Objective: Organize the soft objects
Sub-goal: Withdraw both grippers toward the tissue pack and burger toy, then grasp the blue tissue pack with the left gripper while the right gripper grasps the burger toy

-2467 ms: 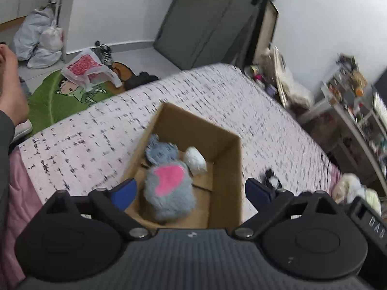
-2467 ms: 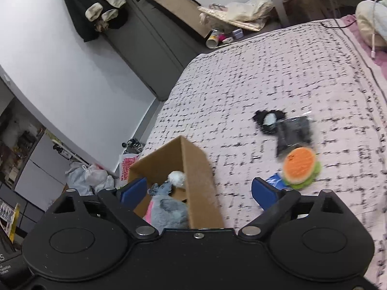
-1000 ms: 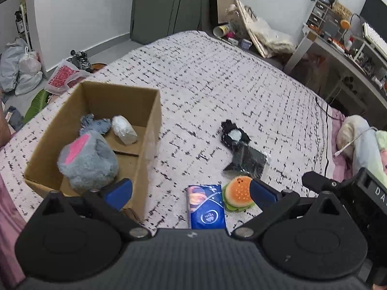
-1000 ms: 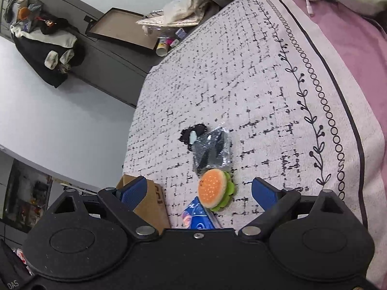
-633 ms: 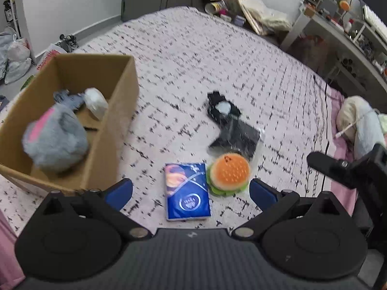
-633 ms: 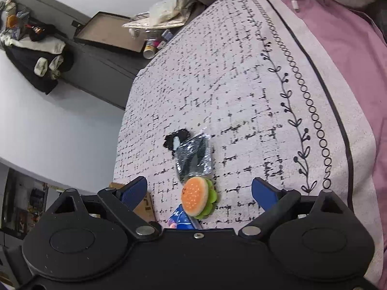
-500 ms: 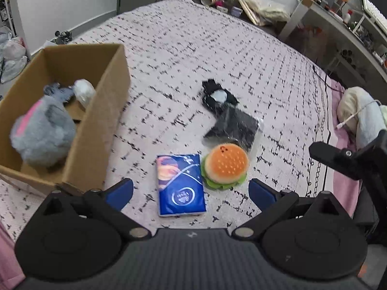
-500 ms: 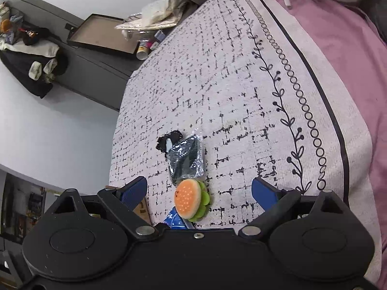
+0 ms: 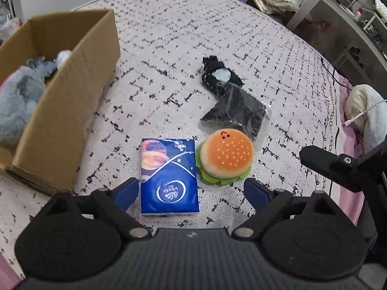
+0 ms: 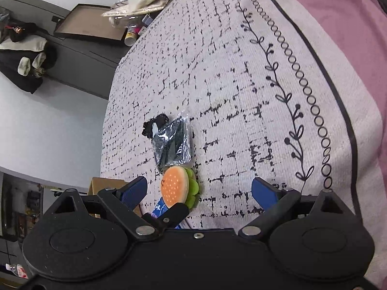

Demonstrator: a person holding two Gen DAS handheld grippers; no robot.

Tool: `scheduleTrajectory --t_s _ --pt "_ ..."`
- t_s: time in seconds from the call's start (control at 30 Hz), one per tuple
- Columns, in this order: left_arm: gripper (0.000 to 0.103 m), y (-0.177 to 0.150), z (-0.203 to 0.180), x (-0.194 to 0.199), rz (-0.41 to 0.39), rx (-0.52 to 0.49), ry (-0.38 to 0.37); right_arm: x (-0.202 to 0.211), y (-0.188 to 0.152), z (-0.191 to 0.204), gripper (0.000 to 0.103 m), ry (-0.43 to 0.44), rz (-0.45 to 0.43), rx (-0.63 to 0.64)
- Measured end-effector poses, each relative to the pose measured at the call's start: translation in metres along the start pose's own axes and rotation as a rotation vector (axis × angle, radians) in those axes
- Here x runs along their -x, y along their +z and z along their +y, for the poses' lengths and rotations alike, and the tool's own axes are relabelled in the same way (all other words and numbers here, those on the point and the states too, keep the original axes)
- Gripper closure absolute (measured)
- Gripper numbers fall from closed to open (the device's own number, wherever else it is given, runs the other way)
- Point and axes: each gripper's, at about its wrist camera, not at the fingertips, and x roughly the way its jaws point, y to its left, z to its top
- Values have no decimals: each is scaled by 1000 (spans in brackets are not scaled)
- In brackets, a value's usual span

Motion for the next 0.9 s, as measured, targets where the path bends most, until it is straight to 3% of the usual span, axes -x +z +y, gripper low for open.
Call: scheduleTrajectory --t_s 0.1,0.27,0.43,0.73,0.83,0.9 --pt "10 -1 4 -8 8 22 4 -7 -1 -2 10 20 16 -10" --pt "22 -3 9 -13 -3 31 8 -22 -2 -7 11 45 48 -35" --pt "52 1 19 -12 -19 52 26 -31 -4 -4 16 84 44 -25" --pt "54 0 34 -1 -20 96 -37 -44 -10 -3 21 141 37 -30" --pt "54 0 35 8 -33 83 -50 -49 -9 -7 31 166 21 -65" --pt "54 2 34 17 -47 77 -62 -53 -9 -8 50 167 25 -73"
